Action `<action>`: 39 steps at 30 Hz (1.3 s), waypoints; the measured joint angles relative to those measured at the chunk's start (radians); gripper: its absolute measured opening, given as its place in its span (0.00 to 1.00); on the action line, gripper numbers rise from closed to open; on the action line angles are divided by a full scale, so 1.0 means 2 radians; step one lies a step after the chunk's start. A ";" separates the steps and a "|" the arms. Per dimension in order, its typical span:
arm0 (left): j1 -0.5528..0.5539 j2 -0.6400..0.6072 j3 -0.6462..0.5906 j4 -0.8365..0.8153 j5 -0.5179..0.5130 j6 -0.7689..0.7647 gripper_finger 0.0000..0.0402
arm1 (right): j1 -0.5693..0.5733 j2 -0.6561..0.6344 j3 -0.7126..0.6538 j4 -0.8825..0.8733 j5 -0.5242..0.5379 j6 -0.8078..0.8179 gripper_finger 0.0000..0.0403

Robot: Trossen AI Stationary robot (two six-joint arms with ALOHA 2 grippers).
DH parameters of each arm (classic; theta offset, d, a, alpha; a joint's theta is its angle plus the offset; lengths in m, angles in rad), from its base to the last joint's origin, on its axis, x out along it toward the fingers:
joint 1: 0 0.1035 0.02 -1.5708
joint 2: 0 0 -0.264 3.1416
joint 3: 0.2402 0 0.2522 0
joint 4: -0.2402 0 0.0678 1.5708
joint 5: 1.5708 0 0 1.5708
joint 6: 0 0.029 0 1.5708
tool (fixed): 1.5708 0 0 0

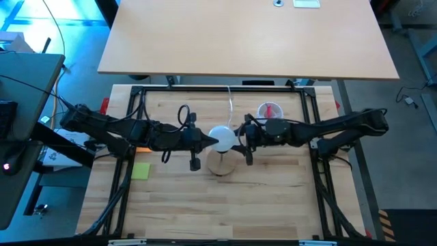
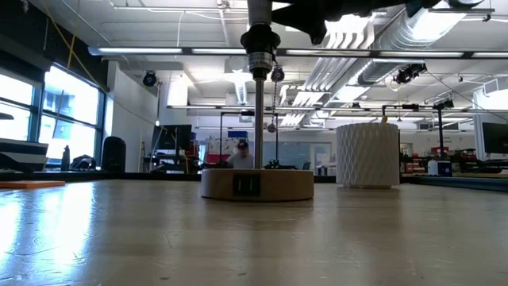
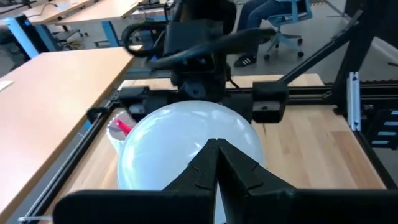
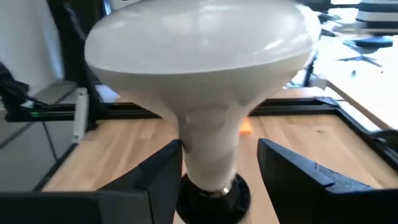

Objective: Screw lightbulb
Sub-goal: Insert the light bulb into the brown lamp

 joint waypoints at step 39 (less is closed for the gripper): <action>0.017 0.001 -0.002 0.024 -0.037 0.024 0.00 | -0.009 -0.060 0.115 -0.091 -0.005 -0.036 0.37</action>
